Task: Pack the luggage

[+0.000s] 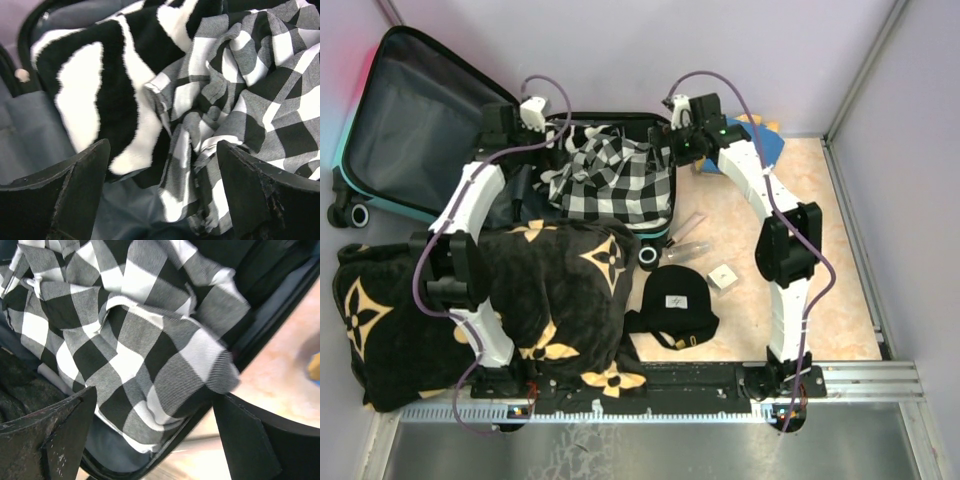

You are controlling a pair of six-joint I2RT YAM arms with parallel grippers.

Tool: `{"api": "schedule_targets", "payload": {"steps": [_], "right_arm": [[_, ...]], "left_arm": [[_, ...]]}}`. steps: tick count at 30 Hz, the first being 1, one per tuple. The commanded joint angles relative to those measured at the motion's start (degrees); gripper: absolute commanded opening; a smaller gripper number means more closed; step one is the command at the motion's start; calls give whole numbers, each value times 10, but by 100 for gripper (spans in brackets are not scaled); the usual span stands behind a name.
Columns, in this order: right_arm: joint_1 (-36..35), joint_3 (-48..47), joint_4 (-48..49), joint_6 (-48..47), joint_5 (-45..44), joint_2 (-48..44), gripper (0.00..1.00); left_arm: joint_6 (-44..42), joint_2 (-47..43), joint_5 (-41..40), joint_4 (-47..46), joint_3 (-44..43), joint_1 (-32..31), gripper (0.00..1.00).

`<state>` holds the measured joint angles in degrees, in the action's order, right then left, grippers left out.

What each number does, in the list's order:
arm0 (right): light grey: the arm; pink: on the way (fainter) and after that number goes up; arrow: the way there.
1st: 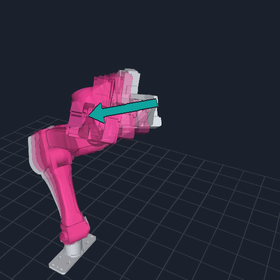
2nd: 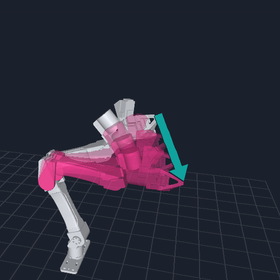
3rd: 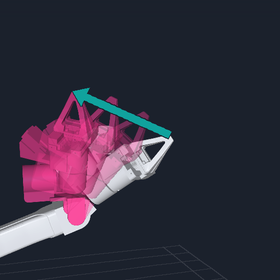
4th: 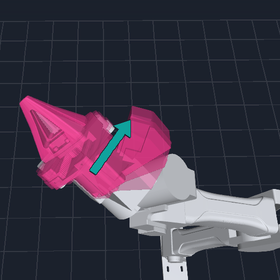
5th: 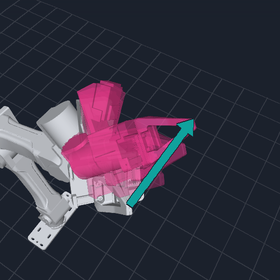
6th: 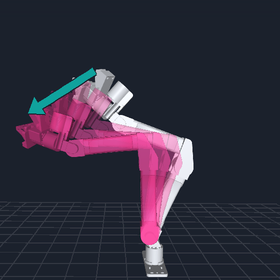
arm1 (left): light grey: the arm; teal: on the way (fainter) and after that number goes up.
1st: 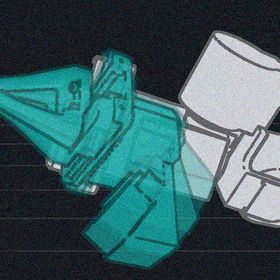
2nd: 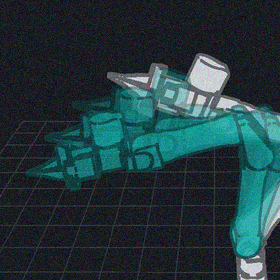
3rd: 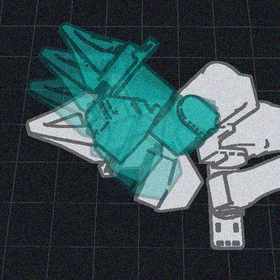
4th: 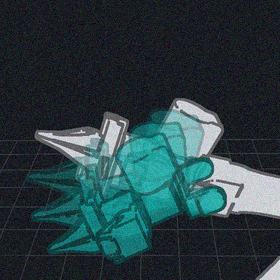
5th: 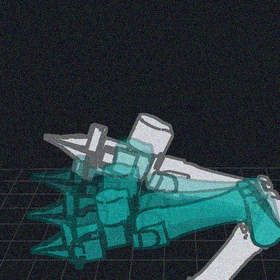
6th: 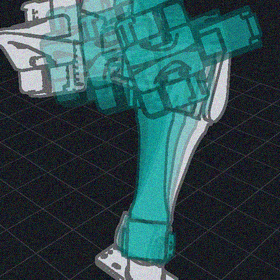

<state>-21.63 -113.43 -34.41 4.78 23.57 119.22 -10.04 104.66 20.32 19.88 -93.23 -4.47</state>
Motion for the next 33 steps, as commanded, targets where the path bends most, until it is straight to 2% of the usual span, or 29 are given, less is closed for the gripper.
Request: {"api": "schedule_targets", "payload": {"steps": [1,4,7,13,15,18,22,27,33], "right_arm": [[10,-65,-59,-92,-4,-50,92],[-7,-35,-44,-122,26,-67,71],[-27,-13,-42,-137,32,-64,54],[-38,9,-25,-148,-45,-3,34],[-38,4,-19,-156,-79,21,30],[-38,-13,-1,-155,-106,58,32],[-42,-96,-17,-152,-93,136,36],[-59,-138,-24,-160,-48,206,50],[-59,-168,-73,-195,5,178,71]], "left_arm": [[-73,-36,88,45,-29,26,91],[-113,-39,191,53,-23,22,84],[-101,-17,222,61,-29,9,72],[-105,26,219,70,-18,-6,60],[-107,42,204,77,-11,-6,58],[-121,71,173,94,-12,-5,53],[-125,112,120,124,-21,-1,47],[-116,124,99,137,-3,25,43],[-129,116,86,135,-9,40,42]]}}
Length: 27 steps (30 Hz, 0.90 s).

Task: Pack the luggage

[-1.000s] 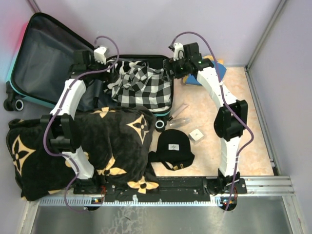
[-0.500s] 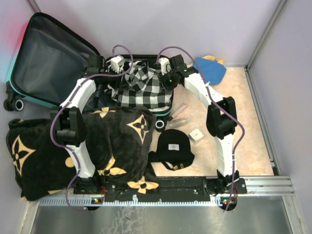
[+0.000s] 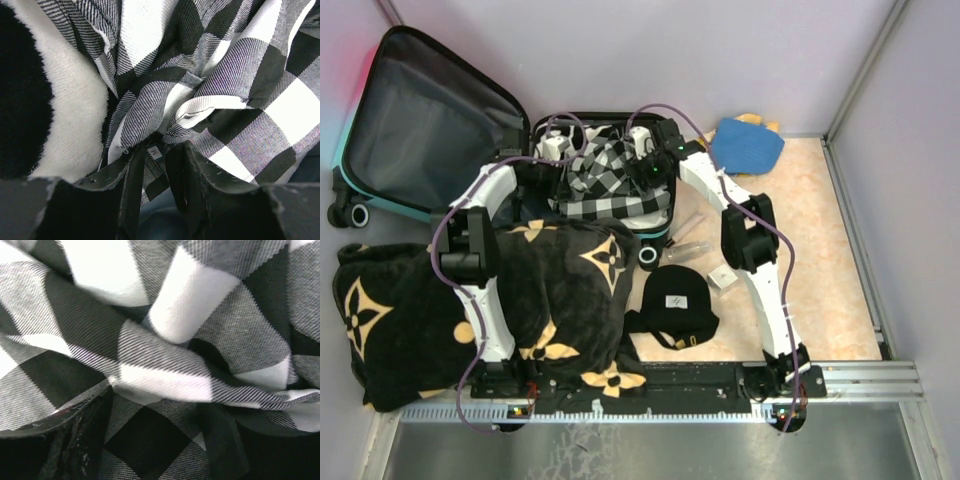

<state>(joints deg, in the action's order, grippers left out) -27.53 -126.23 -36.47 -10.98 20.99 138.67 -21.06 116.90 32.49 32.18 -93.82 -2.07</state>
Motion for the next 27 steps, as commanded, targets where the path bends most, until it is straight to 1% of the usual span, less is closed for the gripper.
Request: {"api": "schedule_targets", "payload": {"steps": [1,3,5,7,9,11,14,18,21,23,27], "right_arm": [[4,-46,-65,-45,39,-33,74],[20,-56,-93,-61,74,-62,82],[33,-59,-115,-73,94,-89,87],[45,-57,-130,-84,116,-112,93],[55,-55,-140,-86,138,-130,97],[65,-50,-145,-86,157,-144,99],[84,-26,-139,-83,173,-172,99],[114,32,-138,-108,196,-219,99],[139,107,-152,-145,200,-274,99],[151,162,-162,-160,196,-312,99],[174,295,-162,-164,187,-395,98]], "left_arm": [[-19,-8,-25,11,-9,16,42],[-16,-8,-12,13,-22,15,43],[-17,-11,10,21,-37,15,47],[-25,-21,30,24,-44,12,57],[-34,-36,43,19,-42,7,71],[-35,-52,58,8,-41,6,83],[-46,-79,88,-12,-32,5,93],[-91,-118,117,-24,-18,-12,99],[-153,-137,134,2,-9,-46,99],[-198,-148,137,28,0,-83,99],[-299,-168,134,78,39,-180,96]]}}
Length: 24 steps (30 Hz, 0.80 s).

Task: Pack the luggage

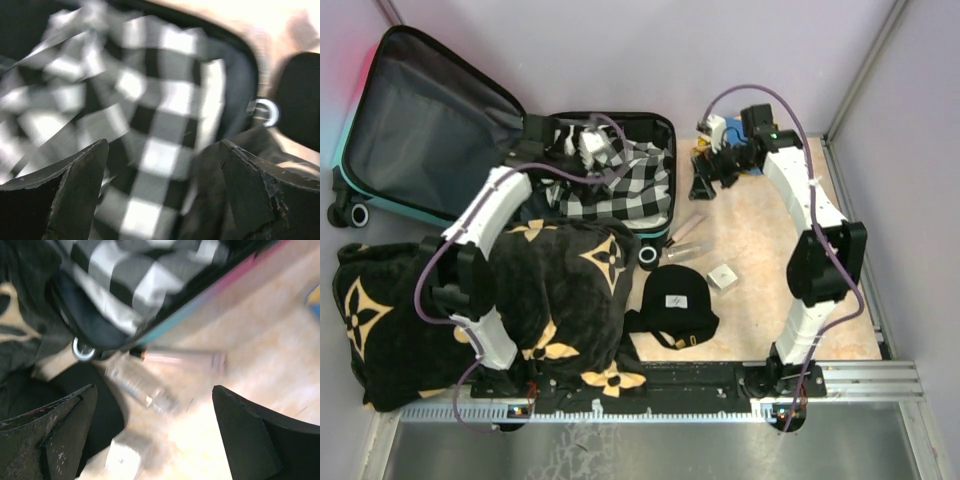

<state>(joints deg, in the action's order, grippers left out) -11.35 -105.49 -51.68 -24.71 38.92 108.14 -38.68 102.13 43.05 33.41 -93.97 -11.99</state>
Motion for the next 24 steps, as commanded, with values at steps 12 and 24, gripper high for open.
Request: {"api": "schedule_targets", "payload": {"steps": [12,24], "right_arm": [[58,319,33,2,-21,-262,95],[147,361,-18,-73,18,-305,91]], "left_arm": [[-120,66,38,137,54,-291,87],[-101,94,-15,96,61,-335,92]]}}
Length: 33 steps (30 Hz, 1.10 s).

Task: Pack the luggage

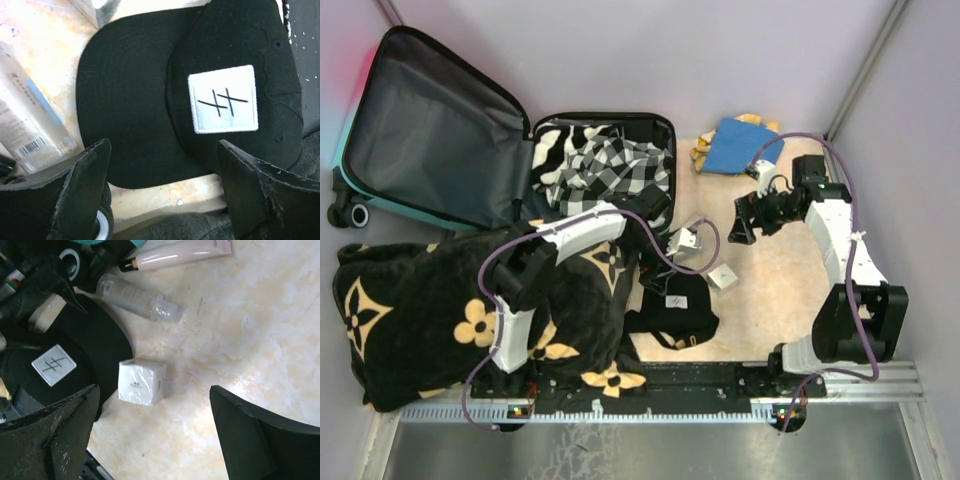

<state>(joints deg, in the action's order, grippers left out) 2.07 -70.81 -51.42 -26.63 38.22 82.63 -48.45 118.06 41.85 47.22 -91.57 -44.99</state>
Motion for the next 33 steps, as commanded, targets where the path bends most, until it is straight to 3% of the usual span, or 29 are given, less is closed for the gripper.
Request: {"api": "schedule_targets", "payload": {"steps": [1,8,11,21,25,28,32,33], "right_arm": [[13,23,-18,-58,20,-60,91],[13,42,-3,-27,18,-56,91],[13,47,5,-16,16,-55,91],[13,64,6,-1,5,-50,91],[13,56,4,5,6,-45,91],[13,49,3,9,3,-42,91],[13,50,10,15,2,-44,90],[13,52,12,18,2,-44,90]], "left_arm": [[-3,-89,4,-64,58,-5,92],[-138,-257,56,-126,250,-9,100],[-143,-289,45,-148,297,-27,100],[27,-354,-99,-497,484,-114,98],[44,-341,-143,-548,498,-119,81],[42,-345,-162,-531,482,-119,56],[30,-375,-141,-487,469,-117,13],[30,-386,-136,-481,468,-115,7]]}}
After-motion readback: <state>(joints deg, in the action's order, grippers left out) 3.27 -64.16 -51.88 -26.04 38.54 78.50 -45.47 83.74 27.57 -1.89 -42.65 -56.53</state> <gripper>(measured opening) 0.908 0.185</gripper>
